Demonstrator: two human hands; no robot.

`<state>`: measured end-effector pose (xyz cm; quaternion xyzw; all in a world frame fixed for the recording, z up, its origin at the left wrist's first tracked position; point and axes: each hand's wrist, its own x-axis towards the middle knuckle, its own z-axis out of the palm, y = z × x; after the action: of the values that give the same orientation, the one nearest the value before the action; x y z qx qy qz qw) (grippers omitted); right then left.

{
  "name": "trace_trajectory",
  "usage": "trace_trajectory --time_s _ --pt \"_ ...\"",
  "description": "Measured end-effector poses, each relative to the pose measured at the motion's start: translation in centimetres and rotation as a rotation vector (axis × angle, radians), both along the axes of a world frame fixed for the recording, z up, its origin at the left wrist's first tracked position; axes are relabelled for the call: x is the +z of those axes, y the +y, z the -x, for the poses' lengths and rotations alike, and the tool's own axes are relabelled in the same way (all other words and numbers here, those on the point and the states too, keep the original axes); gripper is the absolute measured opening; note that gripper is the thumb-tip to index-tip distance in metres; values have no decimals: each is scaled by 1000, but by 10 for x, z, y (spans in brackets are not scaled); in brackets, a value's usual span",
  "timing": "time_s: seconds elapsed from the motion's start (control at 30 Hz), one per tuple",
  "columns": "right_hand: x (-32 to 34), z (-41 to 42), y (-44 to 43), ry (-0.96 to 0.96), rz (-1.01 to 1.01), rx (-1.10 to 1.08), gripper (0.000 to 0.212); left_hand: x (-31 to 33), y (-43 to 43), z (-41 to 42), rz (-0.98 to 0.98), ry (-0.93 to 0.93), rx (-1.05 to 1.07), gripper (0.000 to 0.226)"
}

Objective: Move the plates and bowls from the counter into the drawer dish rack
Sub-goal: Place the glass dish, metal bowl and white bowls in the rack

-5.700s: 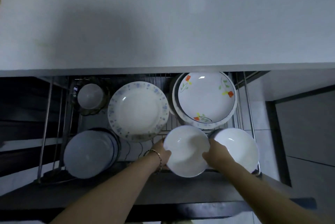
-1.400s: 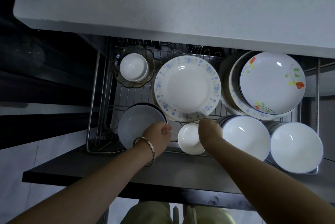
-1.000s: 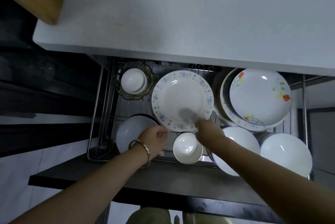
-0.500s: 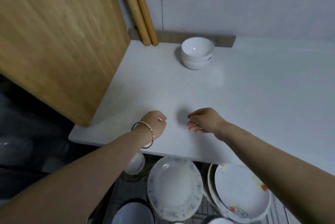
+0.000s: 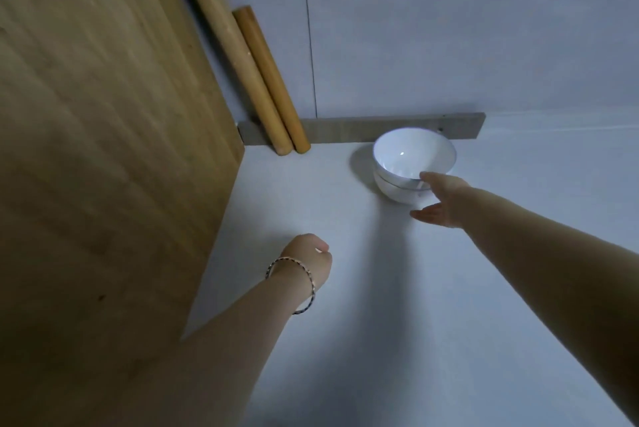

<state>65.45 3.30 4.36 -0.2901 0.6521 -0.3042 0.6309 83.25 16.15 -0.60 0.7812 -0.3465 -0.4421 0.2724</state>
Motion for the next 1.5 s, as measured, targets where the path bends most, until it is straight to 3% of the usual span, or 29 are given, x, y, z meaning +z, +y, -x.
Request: trace_trajectory --time_s 0.17,0.3,0.4,0.53,0.6,0.7,0.77,0.87,1.03,1.2,1.33,1.5 --pt "-17 -12 -6 -188 40 -100 21 -15 8 -4 -14 54 26 17" --pt "-16 -14 -4 -185 103 -242 43 -13 20 3 -17 89 4 16" --pt "-16 -7 13 -86 76 -247 44 -8 25 7 -12 107 -1 16" --pt "-12 17 53 -31 14 -153 16 5 27 23 -27 214 79 11" --pt "-10 35 76 -6 -36 -72 14 18 32 39 -74 366 123 21" --pt "-9 64 111 54 -84 92 13 27 43 66 -159 560 109 57" --pt "-10 81 133 117 -102 191 13 27 55 85 -207 632 102 45" --pt "-5 103 167 183 -104 304 14 23 77 110 -259 586 96 26" --pt "15 152 218 185 -24 384 12 38 135 152 -128 570 146 39" --pt "41 201 279 161 -22 523 27 61 206 198 -61 555 211 41" --pt "34 240 338 162 -65 493 15 56 270 236 -114 562 208 44" --pt "-14 292 406 335 -84 515 20 11 324 282 -253 563 161 52"
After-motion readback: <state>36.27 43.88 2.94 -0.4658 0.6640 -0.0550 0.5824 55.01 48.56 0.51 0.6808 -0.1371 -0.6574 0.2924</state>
